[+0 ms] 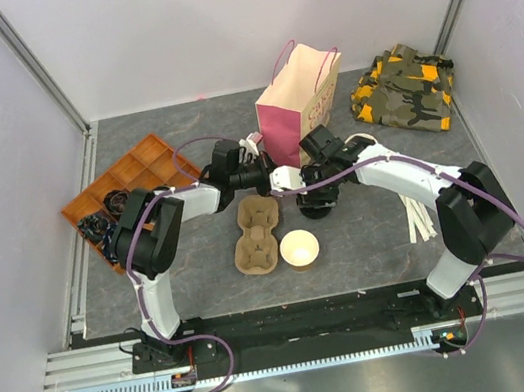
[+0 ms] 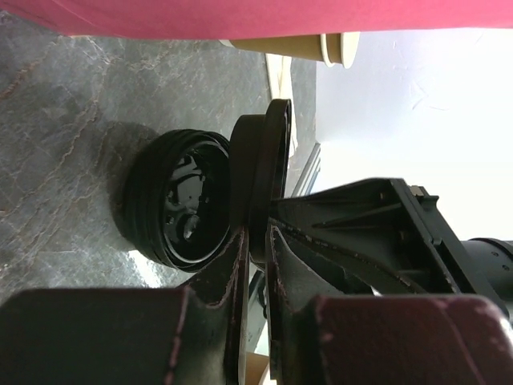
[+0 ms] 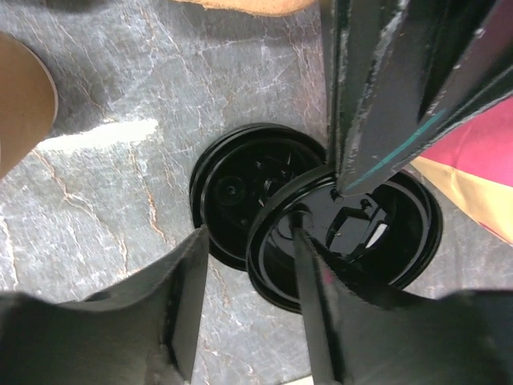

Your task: Pack the takeout coffee

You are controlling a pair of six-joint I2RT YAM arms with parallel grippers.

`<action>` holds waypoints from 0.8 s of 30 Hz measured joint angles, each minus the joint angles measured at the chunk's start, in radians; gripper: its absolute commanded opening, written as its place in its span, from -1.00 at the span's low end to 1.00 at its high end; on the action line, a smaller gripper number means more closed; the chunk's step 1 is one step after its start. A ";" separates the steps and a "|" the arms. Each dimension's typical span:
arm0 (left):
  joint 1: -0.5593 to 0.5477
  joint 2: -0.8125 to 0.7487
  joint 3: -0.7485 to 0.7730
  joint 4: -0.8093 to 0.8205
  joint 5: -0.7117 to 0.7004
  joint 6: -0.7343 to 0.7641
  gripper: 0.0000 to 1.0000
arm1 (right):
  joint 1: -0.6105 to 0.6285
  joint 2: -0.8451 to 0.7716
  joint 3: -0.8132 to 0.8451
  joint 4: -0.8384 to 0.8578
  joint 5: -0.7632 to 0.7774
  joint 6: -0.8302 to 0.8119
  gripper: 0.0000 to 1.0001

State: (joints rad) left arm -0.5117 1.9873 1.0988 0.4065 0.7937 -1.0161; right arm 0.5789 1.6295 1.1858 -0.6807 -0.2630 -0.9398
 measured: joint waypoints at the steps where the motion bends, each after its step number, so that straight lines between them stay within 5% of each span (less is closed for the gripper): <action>1: 0.000 0.000 0.000 0.001 0.003 -0.002 -0.96 | 0.000 0.000 0.003 -0.002 0.004 0.001 0.22; 9: 0.005 -0.063 -0.020 -0.048 0.047 0.001 -0.96 | 0.000 -0.080 0.116 -0.140 0.018 -0.019 0.71; 16: 0.012 -0.278 -0.092 -0.145 0.071 0.048 -0.96 | 0.000 -0.317 0.211 -0.307 -0.013 -0.039 0.85; 24: 0.016 -0.621 -0.092 -0.497 0.063 0.391 -0.96 | 0.000 -0.513 0.282 -0.295 0.001 0.274 0.96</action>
State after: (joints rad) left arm -0.4953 1.3666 1.0069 -0.0902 0.8570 -0.6250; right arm 0.5793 1.1164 1.4673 -0.9760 -0.2623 -0.6655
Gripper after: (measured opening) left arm 0.152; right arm 0.976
